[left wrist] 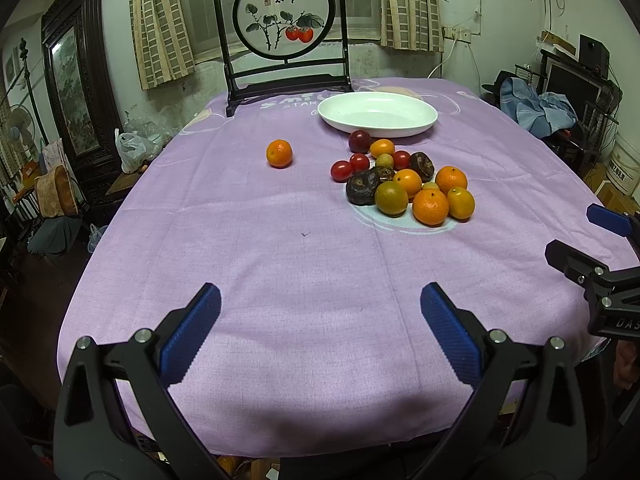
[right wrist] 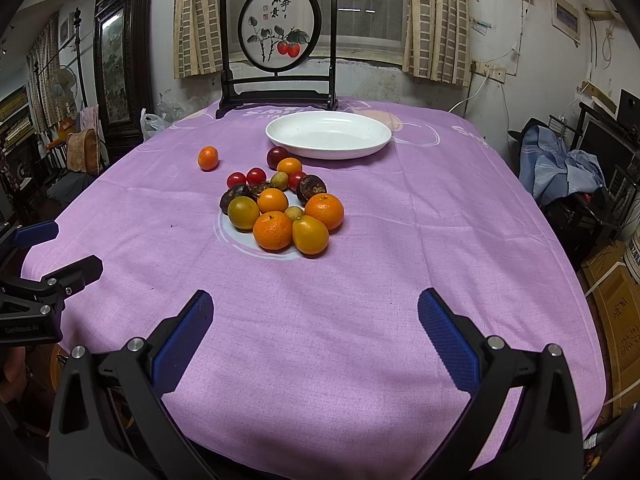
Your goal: Organize fruits
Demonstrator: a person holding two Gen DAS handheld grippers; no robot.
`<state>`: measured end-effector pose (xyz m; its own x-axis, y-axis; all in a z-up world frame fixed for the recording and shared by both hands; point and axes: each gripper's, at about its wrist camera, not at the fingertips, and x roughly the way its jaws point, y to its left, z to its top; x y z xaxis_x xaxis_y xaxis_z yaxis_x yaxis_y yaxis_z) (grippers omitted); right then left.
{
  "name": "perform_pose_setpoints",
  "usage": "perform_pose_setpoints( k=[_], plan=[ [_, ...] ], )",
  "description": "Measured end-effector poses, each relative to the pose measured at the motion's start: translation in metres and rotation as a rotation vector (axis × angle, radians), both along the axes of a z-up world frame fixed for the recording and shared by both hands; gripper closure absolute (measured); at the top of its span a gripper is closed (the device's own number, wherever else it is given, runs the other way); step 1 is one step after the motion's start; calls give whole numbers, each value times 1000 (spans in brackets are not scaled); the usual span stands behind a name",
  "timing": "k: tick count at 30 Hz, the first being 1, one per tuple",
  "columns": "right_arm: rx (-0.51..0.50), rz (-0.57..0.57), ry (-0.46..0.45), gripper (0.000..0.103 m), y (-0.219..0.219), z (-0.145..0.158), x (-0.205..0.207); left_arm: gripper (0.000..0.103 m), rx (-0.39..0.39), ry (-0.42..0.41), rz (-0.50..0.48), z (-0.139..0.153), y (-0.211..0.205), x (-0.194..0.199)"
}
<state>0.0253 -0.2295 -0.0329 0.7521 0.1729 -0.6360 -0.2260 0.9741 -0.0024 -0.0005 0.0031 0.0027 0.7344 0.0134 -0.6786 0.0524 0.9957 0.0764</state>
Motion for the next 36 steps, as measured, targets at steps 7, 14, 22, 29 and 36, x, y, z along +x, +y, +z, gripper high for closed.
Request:
perform_pose_setpoints(
  k=[7, 14, 22, 29, 36],
  plan=[
    [1, -2, 1, 1, 0, 0, 0, 2, 1, -1, 0, -1, 0, 0],
    [1, -2, 1, 1, 0, 0, 0, 2, 2, 0, 1, -4, 1, 0],
    [-2, -1, 3, 1, 2, 0, 2, 2, 2, 1, 2, -4, 1, 0],
    [0, 3, 4, 1, 6, -1, -2, 2, 2, 5, 4, -9, 2, 0],
    [4, 12, 16, 1, 2, -8, 5, 2, 3, 17, 5, -16, 3, 3]
  ],
)
